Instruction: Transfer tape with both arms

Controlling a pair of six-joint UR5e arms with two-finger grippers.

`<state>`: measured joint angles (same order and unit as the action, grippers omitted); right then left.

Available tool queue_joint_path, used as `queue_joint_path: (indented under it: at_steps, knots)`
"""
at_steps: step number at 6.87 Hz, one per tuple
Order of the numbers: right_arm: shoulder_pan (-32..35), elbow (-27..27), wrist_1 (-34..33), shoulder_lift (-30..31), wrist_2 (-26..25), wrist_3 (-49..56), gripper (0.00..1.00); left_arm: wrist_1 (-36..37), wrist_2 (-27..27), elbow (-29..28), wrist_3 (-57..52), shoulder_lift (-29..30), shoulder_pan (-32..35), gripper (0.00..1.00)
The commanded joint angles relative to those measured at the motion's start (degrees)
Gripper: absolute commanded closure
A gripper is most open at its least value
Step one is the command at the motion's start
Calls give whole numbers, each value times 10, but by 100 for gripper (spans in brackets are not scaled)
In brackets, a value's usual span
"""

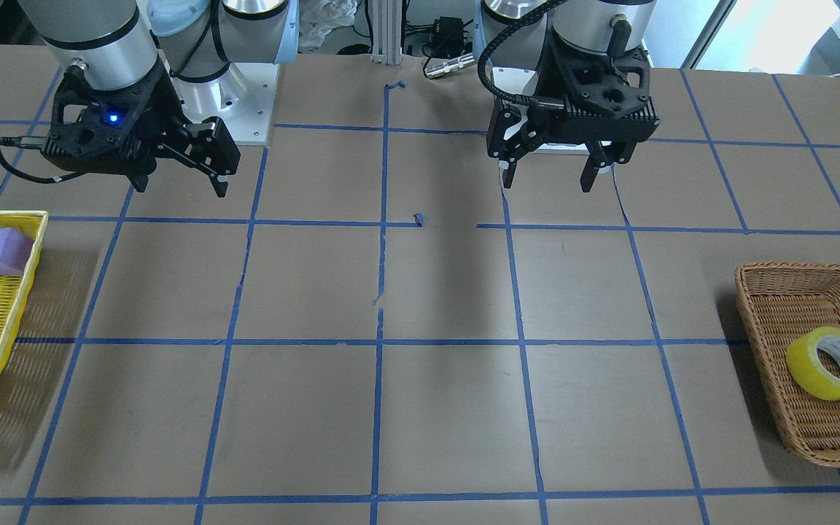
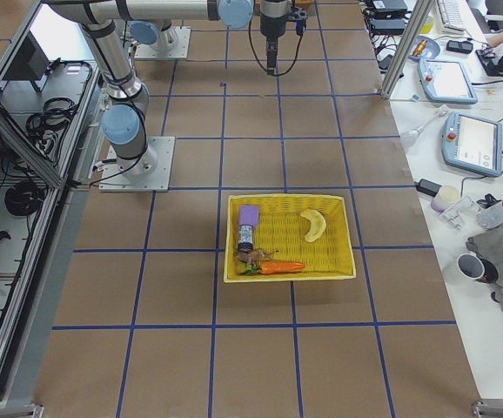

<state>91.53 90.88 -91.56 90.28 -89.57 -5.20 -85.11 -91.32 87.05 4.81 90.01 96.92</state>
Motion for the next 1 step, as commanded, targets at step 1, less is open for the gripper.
queue_joint_path:
  at_steps: [1]
  knots:
    - [1, 0, 0, 2, -1, -1, 0, -2, -1, 3, -1, -3, -1, 0]
